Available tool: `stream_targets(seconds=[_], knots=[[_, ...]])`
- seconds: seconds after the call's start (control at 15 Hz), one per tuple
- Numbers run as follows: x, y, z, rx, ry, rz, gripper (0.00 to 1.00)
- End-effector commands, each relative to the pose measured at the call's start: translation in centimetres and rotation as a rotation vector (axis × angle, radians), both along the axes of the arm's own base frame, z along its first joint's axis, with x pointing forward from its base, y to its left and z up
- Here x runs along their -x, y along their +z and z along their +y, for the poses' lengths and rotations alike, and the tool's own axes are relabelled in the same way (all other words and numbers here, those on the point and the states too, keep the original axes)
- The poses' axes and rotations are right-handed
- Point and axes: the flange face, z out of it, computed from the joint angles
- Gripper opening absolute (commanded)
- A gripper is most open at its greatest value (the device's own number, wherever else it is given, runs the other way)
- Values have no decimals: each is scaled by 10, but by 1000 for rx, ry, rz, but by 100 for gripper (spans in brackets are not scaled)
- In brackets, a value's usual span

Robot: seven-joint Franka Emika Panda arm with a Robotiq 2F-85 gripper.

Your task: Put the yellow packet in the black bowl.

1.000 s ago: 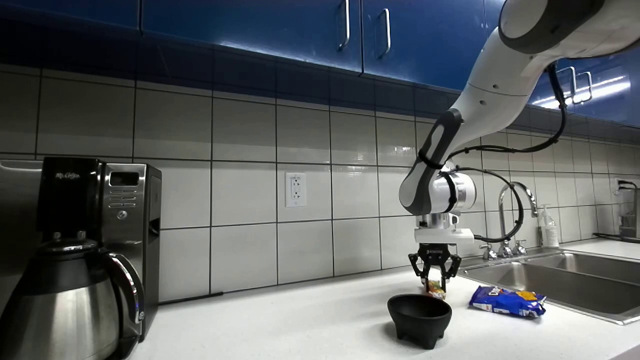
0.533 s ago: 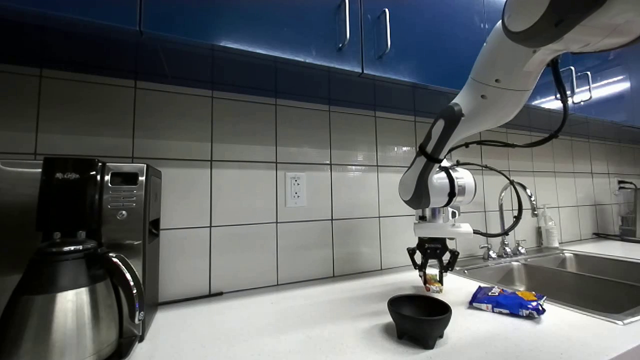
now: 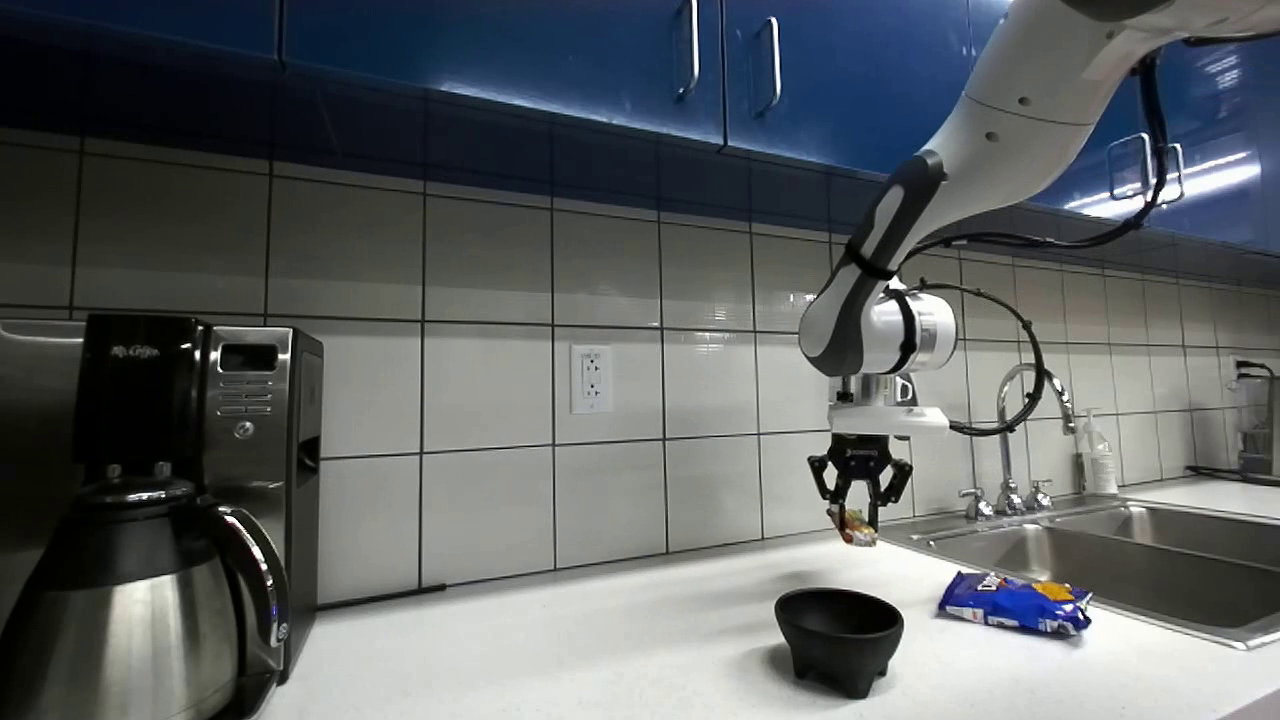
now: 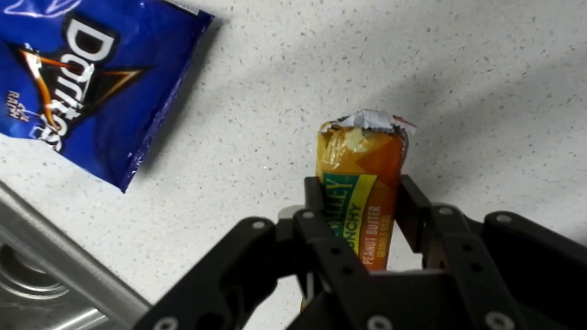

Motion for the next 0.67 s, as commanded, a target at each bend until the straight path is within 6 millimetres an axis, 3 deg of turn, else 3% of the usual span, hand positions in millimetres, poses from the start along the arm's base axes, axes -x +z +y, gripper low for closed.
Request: stream_targets(seconds=[0.0, 0.6], knots=[[22, 25, 16, 12, 67, -23, 17], [54, 63, 75, 74, 218, -43, 17]])
